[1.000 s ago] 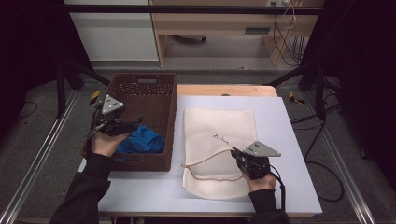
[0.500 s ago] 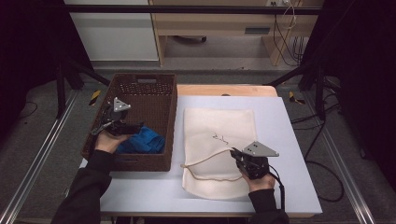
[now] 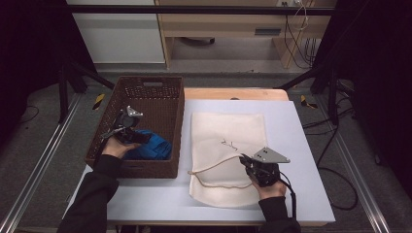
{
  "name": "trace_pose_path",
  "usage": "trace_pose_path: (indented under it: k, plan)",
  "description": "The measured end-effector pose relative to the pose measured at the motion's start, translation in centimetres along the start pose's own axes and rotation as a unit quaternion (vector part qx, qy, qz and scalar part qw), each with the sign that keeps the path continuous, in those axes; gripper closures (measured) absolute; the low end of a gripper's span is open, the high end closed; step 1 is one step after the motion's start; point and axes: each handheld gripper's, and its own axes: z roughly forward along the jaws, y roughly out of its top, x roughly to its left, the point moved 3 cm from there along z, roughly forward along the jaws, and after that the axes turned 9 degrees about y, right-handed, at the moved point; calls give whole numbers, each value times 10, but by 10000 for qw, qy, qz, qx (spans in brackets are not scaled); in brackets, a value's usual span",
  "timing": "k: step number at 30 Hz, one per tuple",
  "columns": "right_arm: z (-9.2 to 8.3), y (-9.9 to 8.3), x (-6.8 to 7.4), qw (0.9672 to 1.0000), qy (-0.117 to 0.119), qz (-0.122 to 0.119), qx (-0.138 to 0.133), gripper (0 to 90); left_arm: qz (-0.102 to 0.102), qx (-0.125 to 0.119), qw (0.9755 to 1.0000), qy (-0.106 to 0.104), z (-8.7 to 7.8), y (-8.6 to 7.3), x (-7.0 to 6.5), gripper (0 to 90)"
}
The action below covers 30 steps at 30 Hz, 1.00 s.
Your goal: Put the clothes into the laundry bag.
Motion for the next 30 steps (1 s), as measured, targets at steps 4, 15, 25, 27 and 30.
trace_pose_path:
  k: [4, 15, 25, 27, 30]
  plan:
    - [0, 0, 0, 10000, 7, -3, -12, 873, 165, 206, 9996, 63, 6, -2, -4, 174]
    - [2, -2, -3, 10000, 49, 30, 53, 874, 159, 745, 9970, -137, 19, -8, -8, 290]
    - [1, -3, -4, 9999, 56, 48, 72, 874, 94, 1039, 9944, -168, 25, -10, -8, 558]
    - [1, -4, -5, 9999, 62, 63, 76, 874, 146, 1046, 9943, -162, 24, -10, -8, 620]
    - [1, -4, -6, 9999, 39, 75, 84, 875, 202, 944, 9952, -149, 22, -9, -9, 696]
